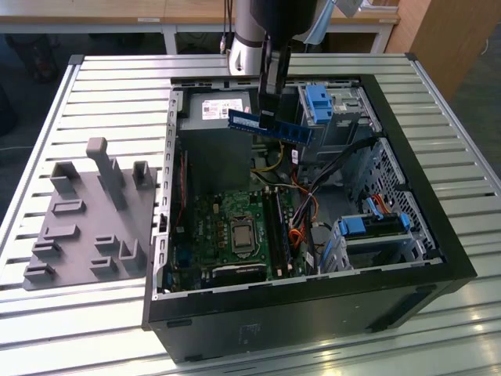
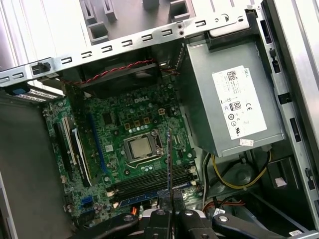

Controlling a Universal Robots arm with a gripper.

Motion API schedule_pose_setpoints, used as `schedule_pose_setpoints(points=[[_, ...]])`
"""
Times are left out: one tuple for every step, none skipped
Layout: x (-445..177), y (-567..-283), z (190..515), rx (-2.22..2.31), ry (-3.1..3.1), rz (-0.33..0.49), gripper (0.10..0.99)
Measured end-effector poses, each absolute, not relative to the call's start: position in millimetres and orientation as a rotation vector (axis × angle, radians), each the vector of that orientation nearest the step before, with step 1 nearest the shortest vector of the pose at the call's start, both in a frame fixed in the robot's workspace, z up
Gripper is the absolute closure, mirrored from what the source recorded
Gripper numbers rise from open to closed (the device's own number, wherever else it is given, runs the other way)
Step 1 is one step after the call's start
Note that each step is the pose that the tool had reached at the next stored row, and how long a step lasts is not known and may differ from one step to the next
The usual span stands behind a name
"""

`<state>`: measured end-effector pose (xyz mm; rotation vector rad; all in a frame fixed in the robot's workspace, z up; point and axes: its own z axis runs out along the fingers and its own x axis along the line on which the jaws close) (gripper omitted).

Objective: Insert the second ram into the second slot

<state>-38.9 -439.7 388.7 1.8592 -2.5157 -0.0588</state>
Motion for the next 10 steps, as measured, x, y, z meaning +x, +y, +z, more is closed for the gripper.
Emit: schedule_pose_setpoints(points=[[-38.9, -439.7, 388.7, 1.854, -2.519, -0.059, 0.957], [-38.9, -439.7, 388.7, 1.849, -2.523, -0.059, 0.957], [-38.9, -439.7, 388.7, 1.844, -2.527, -0.059, 0.957], [-38.9, -439.7, 388.7, 1.839, -2.531, -0.059, 0.957], [-38.9, -439.7, 388.7, 1.833, -2.535, -0.059, 0.957], [-38.9, -439.7, 388.7, 1.827, -2.540, -0.059, 0.957], [-38.9, -439.7, 388.7, 1.820, -2.545, -0.059, 0.957], [-38.9, -439.7, 388.7, 1.813, -2.550, -0.059, 0.957], [-38.9, -439.7, 388.7, 1.805, -2.556, -0.059, 0.957], [-38.9, -439.7, 388.7, 1.797, -2.561, -0.059, 0.957]])
